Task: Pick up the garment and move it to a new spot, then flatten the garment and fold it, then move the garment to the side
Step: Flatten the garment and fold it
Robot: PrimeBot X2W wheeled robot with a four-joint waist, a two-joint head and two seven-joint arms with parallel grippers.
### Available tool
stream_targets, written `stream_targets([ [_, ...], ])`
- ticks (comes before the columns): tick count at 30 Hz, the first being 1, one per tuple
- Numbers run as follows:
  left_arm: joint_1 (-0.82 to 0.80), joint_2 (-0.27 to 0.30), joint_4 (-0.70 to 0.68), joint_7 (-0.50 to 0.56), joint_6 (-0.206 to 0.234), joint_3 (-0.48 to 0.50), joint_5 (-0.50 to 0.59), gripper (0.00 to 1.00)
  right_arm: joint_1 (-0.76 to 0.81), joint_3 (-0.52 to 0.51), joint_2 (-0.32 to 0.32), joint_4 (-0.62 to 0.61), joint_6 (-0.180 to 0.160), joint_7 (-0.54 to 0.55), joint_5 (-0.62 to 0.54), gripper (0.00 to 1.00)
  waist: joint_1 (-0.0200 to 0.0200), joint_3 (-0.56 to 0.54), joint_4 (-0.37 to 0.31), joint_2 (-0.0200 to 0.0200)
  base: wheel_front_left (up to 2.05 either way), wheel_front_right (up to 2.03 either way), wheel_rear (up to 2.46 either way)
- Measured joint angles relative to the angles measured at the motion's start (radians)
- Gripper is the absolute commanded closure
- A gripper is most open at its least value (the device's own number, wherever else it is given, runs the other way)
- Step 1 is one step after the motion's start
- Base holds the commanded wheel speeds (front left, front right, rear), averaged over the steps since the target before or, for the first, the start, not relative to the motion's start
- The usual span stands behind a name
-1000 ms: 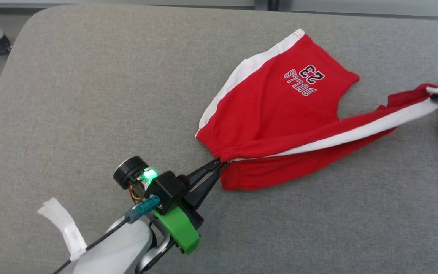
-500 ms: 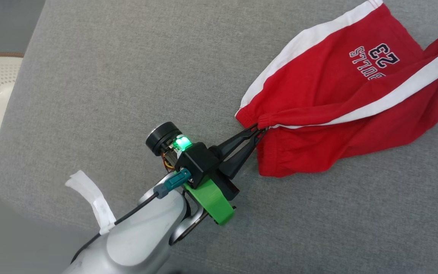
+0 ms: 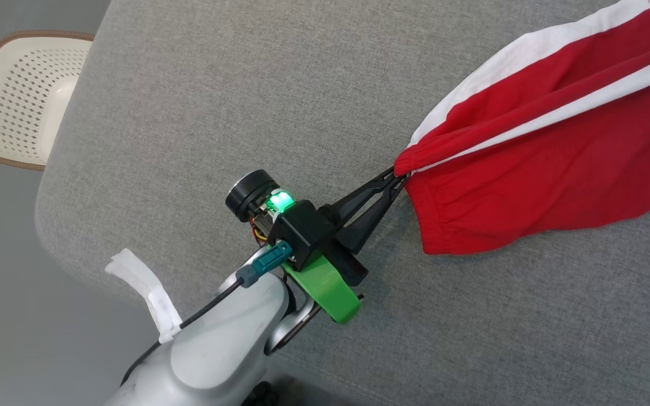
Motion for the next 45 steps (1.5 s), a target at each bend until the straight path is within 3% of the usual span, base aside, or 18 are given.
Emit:
stream_targets([
  [21, -0.054, -0.067, 0.050, 0.000, 0.000, 0.053, 0.019, 1.00, -0.137, 0.084, 0.012, 0.143, 0.000, -0.237, -0.034, 1.00, 0.0001, 0.082, 0.032, 0.0000, 0.00, 0.00, 0.00],
  [22, -0.057, -0.068, 0.057, 0.000, 0.000, 0.053, 0.019, 0.73, -0.143, 0.093, 0.011, 0.148, 0.000, -0.247, -0.035, 0.02, 0.0000, 0.085, 0.032, 0.0000, 0.00, 0.00, 0.00],
  [23, -0.059, -0.070, 0.063, 0.000, 0.000, 0.053, 0.019, 0.51, -0.148, 0.098, 0.010, 0.150, 0.000, -0.269, -0.042, 0.00, 0.0000, 0.087, 0.032, 0.0000, 0.00, 0.00, 0.00],
  [24, -0.062, -0.071, 0.066, 0.000, 0.000, 0.054, 0.019, 0.00, -0.152, 0.103, 0.008, 0.152, 0.000, -0.294, -0.053, 0.00, 0.0000, 0.089, 0.032, 0.0000, 0.00, 0.00, 0.00],
  [35, -0.053, -0.089, 0.109, -0.001, 0.000, 0.147, 0.067, 0.00, -0.183, 0.109, 0.026, 0.253, 0.000, -0.551, -0.079, 0.00, 0.0000, 0.070, 0.010, 0.0000, 0.00, 0.00, 0.00],
  [39, -0.016, -0.090, 0.121, -0.001, 0.000, 0.229, 0.093, 0.00, -0.158, 0.122, 0.051, 0.265, 0.000, -0.663, -0.051, 0.00, 0.0001, 0.043, -0.010, 0.0000, 0.00, 0.00, 0.00],
  [45, 0.055, -0.092, 0.097, -0.001, 0.021, 0.401, 0.095, 0.00, -0.044, 0.114, 0.103, 0.258, 0.000, -0.922, 0.031, 0.00, 0.0000, -0.012, -0.058, 0.0000, 0.00, 0.00, 0.00],
])
